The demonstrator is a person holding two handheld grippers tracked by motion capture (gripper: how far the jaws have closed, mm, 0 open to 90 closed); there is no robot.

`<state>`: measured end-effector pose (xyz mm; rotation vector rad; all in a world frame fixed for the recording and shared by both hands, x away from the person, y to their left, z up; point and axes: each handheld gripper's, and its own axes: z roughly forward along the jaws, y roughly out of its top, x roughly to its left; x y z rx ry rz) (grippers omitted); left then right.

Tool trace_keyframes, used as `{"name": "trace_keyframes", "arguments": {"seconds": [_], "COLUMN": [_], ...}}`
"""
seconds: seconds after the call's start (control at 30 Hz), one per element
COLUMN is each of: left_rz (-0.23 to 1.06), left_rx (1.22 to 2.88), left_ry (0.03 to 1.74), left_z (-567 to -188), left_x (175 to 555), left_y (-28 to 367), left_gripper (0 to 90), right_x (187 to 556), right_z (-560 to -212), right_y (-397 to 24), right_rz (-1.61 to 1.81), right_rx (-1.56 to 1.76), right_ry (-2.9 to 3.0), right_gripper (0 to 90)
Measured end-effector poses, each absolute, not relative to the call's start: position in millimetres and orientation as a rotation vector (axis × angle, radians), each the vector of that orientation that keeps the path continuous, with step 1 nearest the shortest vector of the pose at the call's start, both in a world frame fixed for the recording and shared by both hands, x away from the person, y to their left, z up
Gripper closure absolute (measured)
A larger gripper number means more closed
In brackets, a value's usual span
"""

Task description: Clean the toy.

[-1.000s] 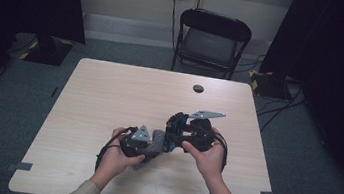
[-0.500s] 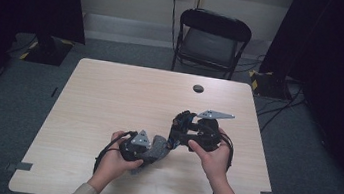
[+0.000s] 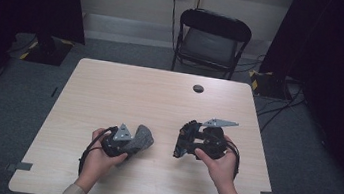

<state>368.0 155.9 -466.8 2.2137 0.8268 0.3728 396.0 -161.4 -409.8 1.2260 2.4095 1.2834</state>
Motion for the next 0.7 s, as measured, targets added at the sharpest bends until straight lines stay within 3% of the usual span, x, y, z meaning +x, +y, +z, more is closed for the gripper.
{"name": "trace_keyframes", "arguments": {"seconds": [0.7], "left_rz": [0.403], "left_rx": [2.201], "left_ry": [0.856], "left_z": [-473.4], "left_x": [367.5], "left_y": [166.8], "left_gripper": [68.2], "right_x": [401.0], "right_z": [-421.8], "right_y": [-161.9], "right_rz": [1.157], "right_rx": [1.252], "right_ry": [2.454], "right_gripper": [27.5]}}
